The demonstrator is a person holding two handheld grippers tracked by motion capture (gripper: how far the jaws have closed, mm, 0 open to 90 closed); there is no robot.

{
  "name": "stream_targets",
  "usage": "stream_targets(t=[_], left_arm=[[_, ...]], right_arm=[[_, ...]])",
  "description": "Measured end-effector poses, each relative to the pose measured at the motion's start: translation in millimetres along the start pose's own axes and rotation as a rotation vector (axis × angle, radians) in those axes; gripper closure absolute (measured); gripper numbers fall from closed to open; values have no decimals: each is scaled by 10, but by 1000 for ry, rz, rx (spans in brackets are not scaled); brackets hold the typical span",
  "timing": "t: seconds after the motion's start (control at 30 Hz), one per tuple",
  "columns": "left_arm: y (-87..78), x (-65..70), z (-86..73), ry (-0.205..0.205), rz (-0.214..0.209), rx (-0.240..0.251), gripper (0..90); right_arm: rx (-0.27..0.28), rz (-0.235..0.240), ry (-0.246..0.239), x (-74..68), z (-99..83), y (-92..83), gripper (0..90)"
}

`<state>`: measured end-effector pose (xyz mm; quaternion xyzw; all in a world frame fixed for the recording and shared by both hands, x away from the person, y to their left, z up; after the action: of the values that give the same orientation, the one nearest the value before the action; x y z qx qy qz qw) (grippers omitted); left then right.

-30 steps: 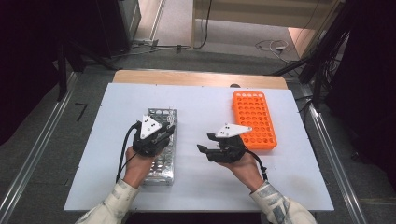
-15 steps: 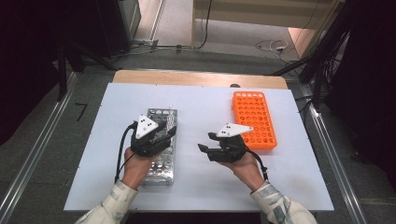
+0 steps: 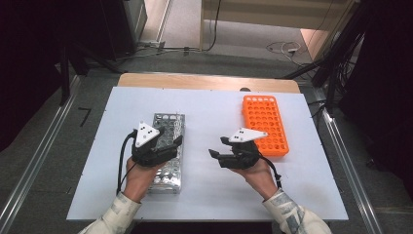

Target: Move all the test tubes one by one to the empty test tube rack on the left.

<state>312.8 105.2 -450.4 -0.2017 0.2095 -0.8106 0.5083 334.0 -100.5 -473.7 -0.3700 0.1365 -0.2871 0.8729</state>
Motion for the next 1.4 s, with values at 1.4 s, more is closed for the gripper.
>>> stream_targets(t=[1.4], left_arm=[[-423,-518,-392,-100,158,29,206]], right_arm=[[47,-109,120,479,-397,-485,238]])
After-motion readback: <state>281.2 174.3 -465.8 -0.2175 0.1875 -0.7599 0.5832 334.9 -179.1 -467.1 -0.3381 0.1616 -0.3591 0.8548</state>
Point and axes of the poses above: each handheld gripper's, and its own axes: y roughly forward along the jaws, z roughly out of its top, x roughly to its right, the point moved 7 cm from there along y, roughly forward along the jaws, and after that the axes turned 10 degrees about -x, right-handed, at the moved point
